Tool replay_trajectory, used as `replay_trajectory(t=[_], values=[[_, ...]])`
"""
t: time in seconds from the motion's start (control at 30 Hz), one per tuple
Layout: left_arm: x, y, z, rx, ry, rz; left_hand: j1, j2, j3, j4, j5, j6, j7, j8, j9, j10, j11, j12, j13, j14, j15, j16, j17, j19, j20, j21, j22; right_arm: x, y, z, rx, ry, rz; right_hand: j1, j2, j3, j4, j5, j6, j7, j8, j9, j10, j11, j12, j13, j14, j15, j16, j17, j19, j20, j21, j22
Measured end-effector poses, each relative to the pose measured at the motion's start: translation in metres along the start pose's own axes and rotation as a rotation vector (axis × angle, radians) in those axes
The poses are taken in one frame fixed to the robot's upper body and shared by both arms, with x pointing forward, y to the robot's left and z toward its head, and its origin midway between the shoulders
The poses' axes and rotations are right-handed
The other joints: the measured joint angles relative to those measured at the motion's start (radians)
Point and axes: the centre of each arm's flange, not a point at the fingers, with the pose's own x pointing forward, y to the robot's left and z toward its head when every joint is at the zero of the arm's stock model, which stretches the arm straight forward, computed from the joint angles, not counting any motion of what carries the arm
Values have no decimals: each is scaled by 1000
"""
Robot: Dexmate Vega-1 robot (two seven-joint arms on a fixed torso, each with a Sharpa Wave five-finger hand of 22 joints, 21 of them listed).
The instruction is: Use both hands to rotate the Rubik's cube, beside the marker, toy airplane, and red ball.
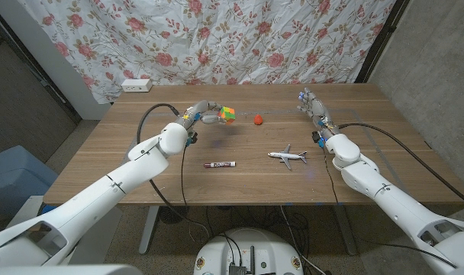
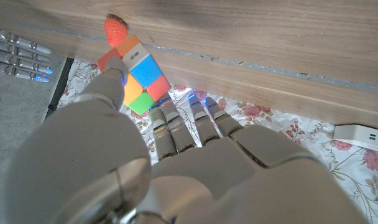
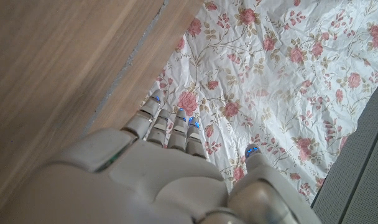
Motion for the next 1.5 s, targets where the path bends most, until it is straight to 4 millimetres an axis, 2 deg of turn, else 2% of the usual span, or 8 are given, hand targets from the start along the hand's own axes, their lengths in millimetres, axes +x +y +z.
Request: replay_trajectory(t=[0.1, 0.37, 0.83, 0.93, 1.17, 1.3, 1.33, 1.5], values=[[0, -2, 0, -37, -4, 6, -1, 1, 0, 0, 0, 0, 0, -4, 0, 0, 0, 0, 0, 0, 0, 0, 0, -4, -4, 0, 0, -1, 2, 4, -34, -10, 1, 9, -9, -2, -7, 0, 3, -5, 0, 0, 0, 0, 0, 0, 0, 0, 6, 0, 0, 0, 0, 0], [1, -5, 0, -115, -19, 14, -5, 5, 0, 0, 0, 0, 0, -7, 0, 0, 0, 0, 3, -4, 4, 0, 0, -9, 2, 0, 0, -5, 9, 17, -101, -39, 14, 14, -4, -1, -15, 0, -9, -16, 0, 0, 5, 6, 0, 0, 2, 2, 8, 1, 0, 0, 0, 0], [5, -13, -1, -217, -22, 15, -5, 5, -10, 2, 0, -5, 5, -8, 0, 0, 0, 0, 3, -4, 4, 0, 0, -11, 4, 0, 0, -12, 24, 39, -306, -83, 23, 14, -4, -6, -19, -4, -4, -32, 0, 0, 5, 5, 0, 0, 2, 2, 7, 3, -1, 0, 0, 3], [7, -16, 0, -239, -24, 9, -9, 9, -10, 2, 0, -5, 5, -8, 1, 4, 5, 0, 3, -4, 4, 0, 0, -14, 7, 0, 0, -14, 28, 43, -336, -91, 18, 14, -4, -6, -19, -4, -16, -44, 0, 0, 5, 5, 0, 0, 2, 2, 7, 3, -8, 7, 0, 3], [12, -23, 3, -284, -29, -9, -12, 12, -10, 1, 0, -5, 5, -12, 0, 5, 5, 0, 2, -4, 4, 0, 0, -18, 11, 0, 0, -17, 34, 53, -401, -120, 4, 14, -4, -8, -23, -4, -23, -73, -3, 0, 1, 9, 0, 0, -2, 6, 7, 7, -11, 3, 0, 3], [14, -26, 3, -288, -24, -11, -16, 13, -10, 1, 0, -5, 5, -15, 0, 5, 5, 0, 2, -4, 4, 0, 0, -20, 13, 0, 2, -17, 32, 51, -455, -114, -14, 14, -4, -6, -28, -4, -32, -86, -4, 0, -4, 15, 0, 0, -2, 6, 7, 7, -11, 3, 0, 3], [14, -26, 2, -288, -23, -12, -21, 8, -10, 1, 0, -9, 9, -15, 0, 5, 5, 0, 2, -4, 4, 0, 0, -20, 13, 0, 2, -20, 38, 59, -461, -134, -7, 14, -4, -6, -28, -4, -30, -88, -4, 0, -4, 15, 0, 0, -2, 6, 7, 7, -11, 3, 0, 3], [17, -31, 7, -332, -34, -27, -25, 12, -13, 5, 0, -11, 11, -18, 0, 1, 9, 0, 2, -8, 0, 0, 0, -23, 16, 0, 2, -22, 41, 63, -508, -142, -14, 14, -4, -6, -27, -4, -36, -107, -4, -2, -4, 14, 0, 0, -6, 10, 7, 12, -17, 9, 0, 3]])
